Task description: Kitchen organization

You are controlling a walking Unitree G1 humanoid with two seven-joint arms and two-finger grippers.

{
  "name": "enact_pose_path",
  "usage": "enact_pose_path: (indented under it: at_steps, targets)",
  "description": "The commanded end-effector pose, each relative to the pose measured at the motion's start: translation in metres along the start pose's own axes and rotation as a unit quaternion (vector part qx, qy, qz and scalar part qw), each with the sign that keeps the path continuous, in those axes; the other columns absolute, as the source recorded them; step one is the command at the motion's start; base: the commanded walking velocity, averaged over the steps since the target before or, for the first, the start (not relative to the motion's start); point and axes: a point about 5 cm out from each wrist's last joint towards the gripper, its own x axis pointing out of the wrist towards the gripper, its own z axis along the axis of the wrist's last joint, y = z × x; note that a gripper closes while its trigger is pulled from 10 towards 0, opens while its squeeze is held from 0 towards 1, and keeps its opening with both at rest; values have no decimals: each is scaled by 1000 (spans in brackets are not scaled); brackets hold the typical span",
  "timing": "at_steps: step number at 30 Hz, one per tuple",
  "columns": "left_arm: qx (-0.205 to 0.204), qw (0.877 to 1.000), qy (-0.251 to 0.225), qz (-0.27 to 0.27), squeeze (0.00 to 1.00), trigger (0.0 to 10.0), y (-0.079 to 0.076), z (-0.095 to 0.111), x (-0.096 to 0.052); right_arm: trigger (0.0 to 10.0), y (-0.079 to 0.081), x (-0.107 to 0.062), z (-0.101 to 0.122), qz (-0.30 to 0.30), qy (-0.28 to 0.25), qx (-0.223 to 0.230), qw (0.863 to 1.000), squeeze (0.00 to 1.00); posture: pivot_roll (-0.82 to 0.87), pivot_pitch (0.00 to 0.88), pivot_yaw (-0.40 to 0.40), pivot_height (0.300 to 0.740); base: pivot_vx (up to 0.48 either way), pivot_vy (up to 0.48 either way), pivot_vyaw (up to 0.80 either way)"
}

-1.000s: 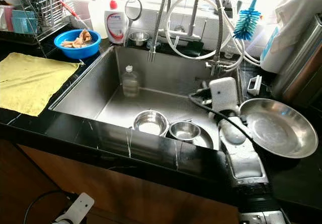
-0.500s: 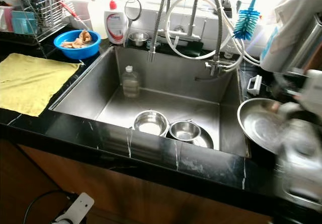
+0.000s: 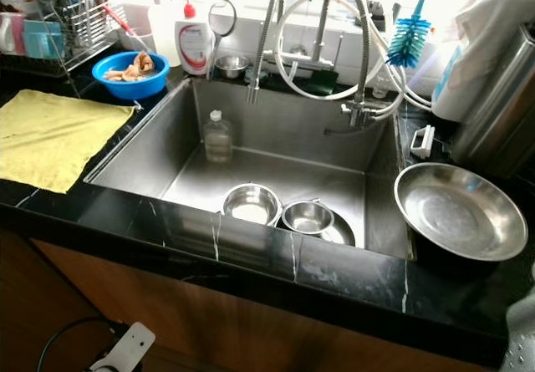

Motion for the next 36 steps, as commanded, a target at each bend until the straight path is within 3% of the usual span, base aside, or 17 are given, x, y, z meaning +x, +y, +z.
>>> enact_pose_path:
  at_steps: [1,3,4,5,9,13,18,25,36]
  targets:
    - [2,1000,8,5,0,10000,0,-4,-1,10000,-2,-6,2,5,0,1,1000,0,-19,0,-62,740,0,0,0]
    - [-21,1000,-8,6,0,10000,12,13,4,10000,-3,-9,-1,4,5,1,1000,0,-18,0,-64,740,0,0,0]
    - [-30,999,-33,17,0,10000,28,35,7,10000,-5,-11,-5,-5,14,3,1000,0,-17,0,-67,740,0,0,0]
    - [-30,999,-37,22,0,10000,31,39,8,10000,-6,-12,-7,-8,18,4,1000,0,-17,0,-67,740,0,0,0]
    - [-45,996,-51,52,0,10000,38,42,7,10000,-2,-17,-14,-2,35,9,999,0,-19,0,-69,740,0,0,0]
    - [-38,993,-53,97,0,10000,59,42,6,10000,-2,-17,-14,-3,36,9,999,0,-17,0,-70,740,0,0,0]
    - [-17,995,-34,97,0,10000,63,40,7,10000,-8,-17,-13,-14,35,8,999,0,-23,0,-65,740,0,0,0]
    - [39,992,17,115,0,10000,76,19,4,10000,-13,-18,-16,-28,38,12,999,0,-26,0,-53,740,0,0,0]
    - [29,997,42,67,0,10000,64,12,5,10000,-12,-18,-21,-33,44,19,998,0,-27,0,-46,740,0,0,0]
